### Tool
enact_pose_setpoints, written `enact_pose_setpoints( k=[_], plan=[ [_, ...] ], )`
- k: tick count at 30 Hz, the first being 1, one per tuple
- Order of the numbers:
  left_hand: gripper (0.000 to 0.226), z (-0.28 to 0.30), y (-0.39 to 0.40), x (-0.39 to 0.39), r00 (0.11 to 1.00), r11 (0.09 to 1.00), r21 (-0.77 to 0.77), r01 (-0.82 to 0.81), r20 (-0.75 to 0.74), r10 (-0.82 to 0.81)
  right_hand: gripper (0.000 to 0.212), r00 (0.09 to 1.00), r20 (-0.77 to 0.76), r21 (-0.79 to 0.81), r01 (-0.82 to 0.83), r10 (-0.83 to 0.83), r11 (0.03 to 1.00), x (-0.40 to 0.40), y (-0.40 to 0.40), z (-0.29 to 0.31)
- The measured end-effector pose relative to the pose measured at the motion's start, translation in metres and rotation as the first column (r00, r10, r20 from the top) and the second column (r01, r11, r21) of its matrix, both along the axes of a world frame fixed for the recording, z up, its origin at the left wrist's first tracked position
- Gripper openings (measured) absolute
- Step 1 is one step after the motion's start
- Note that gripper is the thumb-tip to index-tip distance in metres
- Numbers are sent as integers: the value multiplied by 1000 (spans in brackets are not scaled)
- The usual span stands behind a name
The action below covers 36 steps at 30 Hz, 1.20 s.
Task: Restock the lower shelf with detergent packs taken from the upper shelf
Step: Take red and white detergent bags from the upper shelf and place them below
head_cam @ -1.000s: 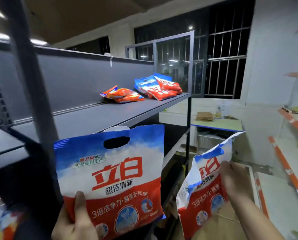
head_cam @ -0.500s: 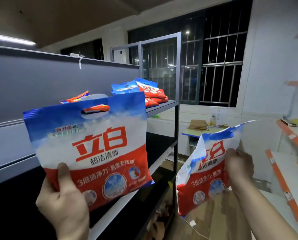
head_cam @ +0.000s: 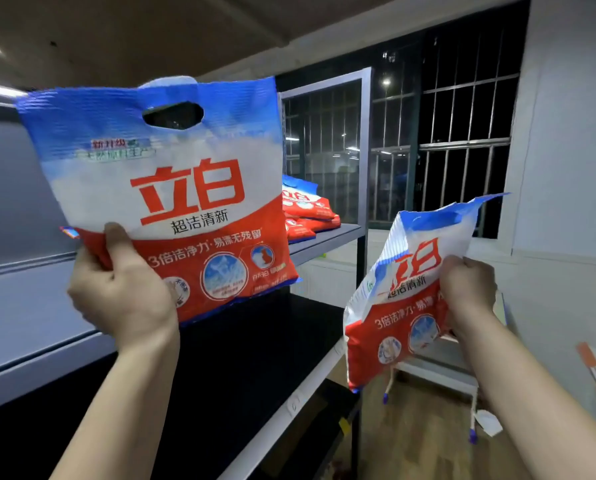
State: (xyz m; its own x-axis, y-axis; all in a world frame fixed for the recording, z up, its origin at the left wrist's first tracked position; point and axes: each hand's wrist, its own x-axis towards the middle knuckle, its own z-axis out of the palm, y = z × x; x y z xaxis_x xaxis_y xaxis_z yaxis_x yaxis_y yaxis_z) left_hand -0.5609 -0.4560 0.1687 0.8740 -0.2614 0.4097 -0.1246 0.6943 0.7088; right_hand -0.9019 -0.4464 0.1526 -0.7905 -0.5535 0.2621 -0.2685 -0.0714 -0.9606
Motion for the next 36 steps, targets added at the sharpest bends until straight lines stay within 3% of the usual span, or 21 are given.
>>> enact_pose_setpoints(
  k=[5,12,19,26,29,32,34,36],
  plan=[
    [39,31,-67,-25,998,998,35,-58,5,58,20,997,-41,-35,57,-59,998,-22,-80,29],
    [33,84,-144,-37,995,994,64,-88,55,84,25,999,-34,-104,-19,15,994,-28,-180,47],
    [22,107,-228,-41,988,964,217,-151,29,149,27,982,10,-205,-184,190,961,-30,-290,60],
    [30,104,-329,-58,980,938,314,-148,-82,182,28,920,21,-317,-364,390,876,-43,-404,102],
    [49,86,-373,-74,984,792,591,-152,15,178,26,896,43,-347,-401,441,848,-40,-444,113],
    [83,70,-400,-84,955,424,859,-286,294,48,25,873,9,-370,-451,488,812,-31,-482,124],
    [90,64,-410,-82,869,253,846,-469,493,-38,26,840,14,-383,-497,543,778,-22,-503,131],
    [94,60,-414,-81,751,187,768,-612,639,-167,27,803,56,-417,-521,594,744,-11,-521,141]
  ],
)
